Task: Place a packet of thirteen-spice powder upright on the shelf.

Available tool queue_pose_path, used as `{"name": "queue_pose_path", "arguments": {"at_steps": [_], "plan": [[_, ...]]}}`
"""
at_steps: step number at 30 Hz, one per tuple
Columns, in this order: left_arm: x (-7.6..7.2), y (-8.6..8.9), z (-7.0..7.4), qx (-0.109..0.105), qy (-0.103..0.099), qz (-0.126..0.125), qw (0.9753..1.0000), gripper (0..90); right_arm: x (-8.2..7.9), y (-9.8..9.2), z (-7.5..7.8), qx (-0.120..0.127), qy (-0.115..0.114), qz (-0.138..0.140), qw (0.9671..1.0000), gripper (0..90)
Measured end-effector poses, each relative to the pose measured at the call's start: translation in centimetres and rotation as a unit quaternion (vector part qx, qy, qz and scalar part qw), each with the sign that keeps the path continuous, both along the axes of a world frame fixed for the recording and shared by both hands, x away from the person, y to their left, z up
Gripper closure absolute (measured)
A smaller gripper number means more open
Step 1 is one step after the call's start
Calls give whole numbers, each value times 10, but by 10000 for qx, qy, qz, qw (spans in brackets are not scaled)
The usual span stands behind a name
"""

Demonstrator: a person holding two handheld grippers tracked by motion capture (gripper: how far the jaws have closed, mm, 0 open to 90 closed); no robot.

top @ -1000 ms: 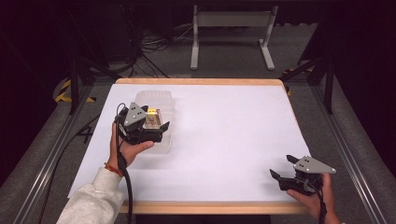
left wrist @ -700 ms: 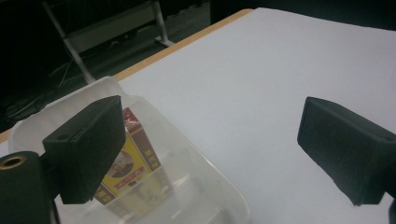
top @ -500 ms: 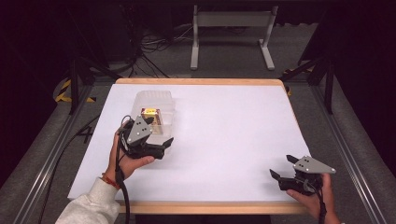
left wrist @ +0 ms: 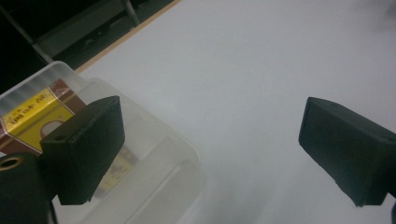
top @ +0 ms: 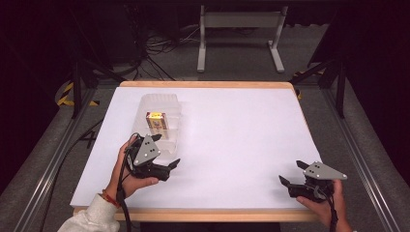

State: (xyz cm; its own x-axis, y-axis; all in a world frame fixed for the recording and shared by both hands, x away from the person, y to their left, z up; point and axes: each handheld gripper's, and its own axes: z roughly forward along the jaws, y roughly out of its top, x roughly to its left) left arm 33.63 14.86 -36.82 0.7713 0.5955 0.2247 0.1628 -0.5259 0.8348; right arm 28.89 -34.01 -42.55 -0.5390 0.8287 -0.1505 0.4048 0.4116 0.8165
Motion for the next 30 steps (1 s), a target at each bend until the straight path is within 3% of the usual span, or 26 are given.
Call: {"name": "queue_pose_path", "arguments": {"at_steps": [13, 24, 30], "plan": [[-18, 7, -14, 441, 92, -246, 9987, 72, 0, 0, 0, 16, 4, 0, 10000, 194], [-26, 28, -32, 608, 315, -194, 9975, 78, 0, 0, -1, 24, 23, 6, 10000, 193], [-25, 42, -40, 540, 449, -70, 9975, 78, 0, 0, 0, 31, 15, 4, 10000, 194]]}}
